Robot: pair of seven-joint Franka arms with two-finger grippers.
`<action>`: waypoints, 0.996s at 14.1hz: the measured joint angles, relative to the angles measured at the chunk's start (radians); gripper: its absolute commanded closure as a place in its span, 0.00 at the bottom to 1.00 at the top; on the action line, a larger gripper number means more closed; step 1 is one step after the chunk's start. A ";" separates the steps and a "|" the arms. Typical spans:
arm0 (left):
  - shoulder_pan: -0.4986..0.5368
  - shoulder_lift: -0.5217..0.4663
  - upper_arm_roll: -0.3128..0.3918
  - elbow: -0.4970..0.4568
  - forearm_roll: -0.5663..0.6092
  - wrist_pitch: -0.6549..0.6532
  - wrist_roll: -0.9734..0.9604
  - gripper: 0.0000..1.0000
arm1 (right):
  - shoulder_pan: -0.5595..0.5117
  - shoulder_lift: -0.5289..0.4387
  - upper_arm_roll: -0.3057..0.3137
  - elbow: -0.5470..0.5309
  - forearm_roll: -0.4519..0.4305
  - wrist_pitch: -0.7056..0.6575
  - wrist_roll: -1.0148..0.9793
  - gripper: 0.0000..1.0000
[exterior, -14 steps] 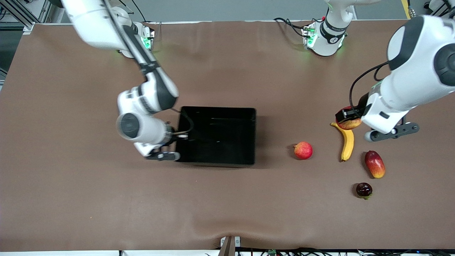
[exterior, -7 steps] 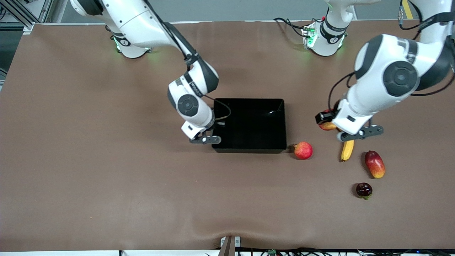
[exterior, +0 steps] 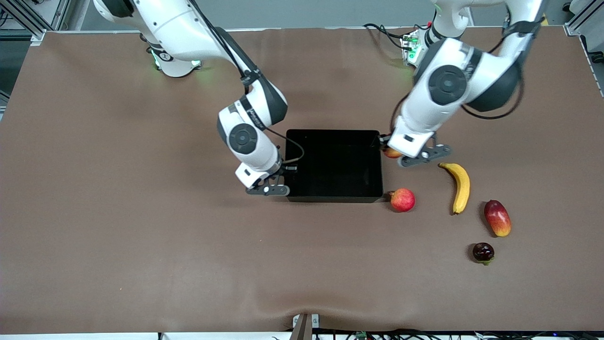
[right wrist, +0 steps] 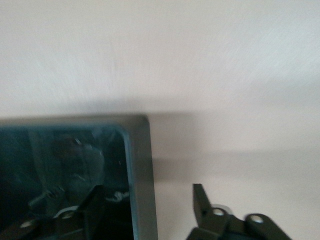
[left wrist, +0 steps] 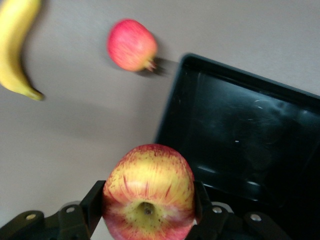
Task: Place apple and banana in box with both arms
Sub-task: 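Lower the apple into the box with the left gripper while the right gripper withdraws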
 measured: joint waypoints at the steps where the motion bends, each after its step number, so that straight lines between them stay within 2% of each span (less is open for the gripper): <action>1: -0.004 0.003 -0.019 -0.035 0.000 0.063 -0.045 1.00 | -0.010 -0.027 -0.016 0.000 -0.001 -0.009 -0.003 0.00; 4: -0.041 0.035 -0.030 -0.105 0.015 0.198 -0.137 1.00 | -0.084 -0.106 -0.057 0.000 -0.003 -0.151 -0.159 0.00; 7: -0.074 0.123 -0.030 -0.122 0.138 0.272 -0.276 1.00 | -0.237 -0.162 -0.067 -0.005 -0.002 -0.286 -0.385 0.00; 11: -0.090 0.244 -0.029 -0.118 0.246 0.320 -0.355 1.00 | -0.435 -0.265 -0.069 -0.080 -0.002 -0.334 -0.544 0.00; 12: -0.090 0.262 -0.029 -0.116 0.251 0.322 -0.355 0.90 | -0.476 -0.293 -0.070 -0.098 -0.002 -0.356 -0.570 0.00; 13: -0.090 0.274 -0.028 -0.113 0.253 0.323 -0.355 0.67 | -0.509 -0.319 -0.069 -0.110 -0.002 -0.385 -0.584 0.00; 14: -0.090 0.283 -0.028 -0.110 0.253 0.323 -0.355 0.28 | -0.533 -0.344 -0.069 -0.115 -0.002 -0.412 -0.590 0.00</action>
